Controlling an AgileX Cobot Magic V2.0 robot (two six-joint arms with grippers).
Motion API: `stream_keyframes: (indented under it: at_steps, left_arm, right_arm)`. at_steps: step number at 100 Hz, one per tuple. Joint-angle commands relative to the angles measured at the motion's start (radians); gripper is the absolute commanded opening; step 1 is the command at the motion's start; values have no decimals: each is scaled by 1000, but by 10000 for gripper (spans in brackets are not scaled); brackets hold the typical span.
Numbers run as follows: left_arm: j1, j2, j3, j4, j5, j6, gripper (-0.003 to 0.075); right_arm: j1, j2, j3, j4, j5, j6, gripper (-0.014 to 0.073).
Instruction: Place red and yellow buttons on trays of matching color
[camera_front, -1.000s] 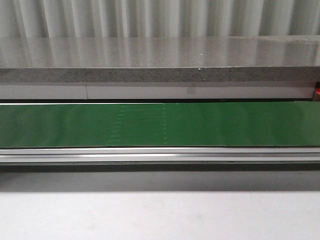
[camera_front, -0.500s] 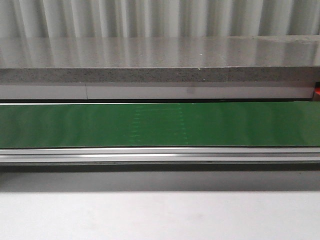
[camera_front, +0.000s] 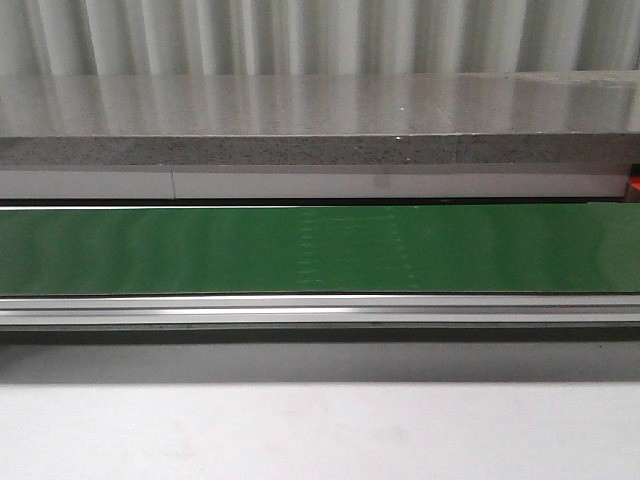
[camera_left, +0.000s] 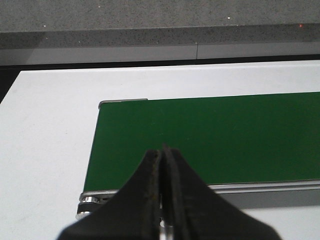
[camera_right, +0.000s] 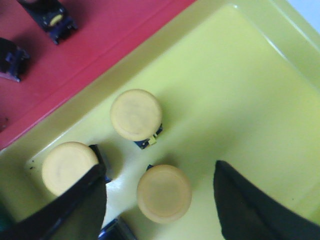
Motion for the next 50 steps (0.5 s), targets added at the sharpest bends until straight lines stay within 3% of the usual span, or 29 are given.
stream_keyframes:
  at_steps: [1,50]
  left_arm:
    - [-9,3,-25,4,-76,-1,-20]
    - [-9,3,-25,4,-76,-1,-20]
  right_arm:
    - [31,-84,-19,0,-29,4,474]
    - [466,-412,-19,-11,1,-2,468]
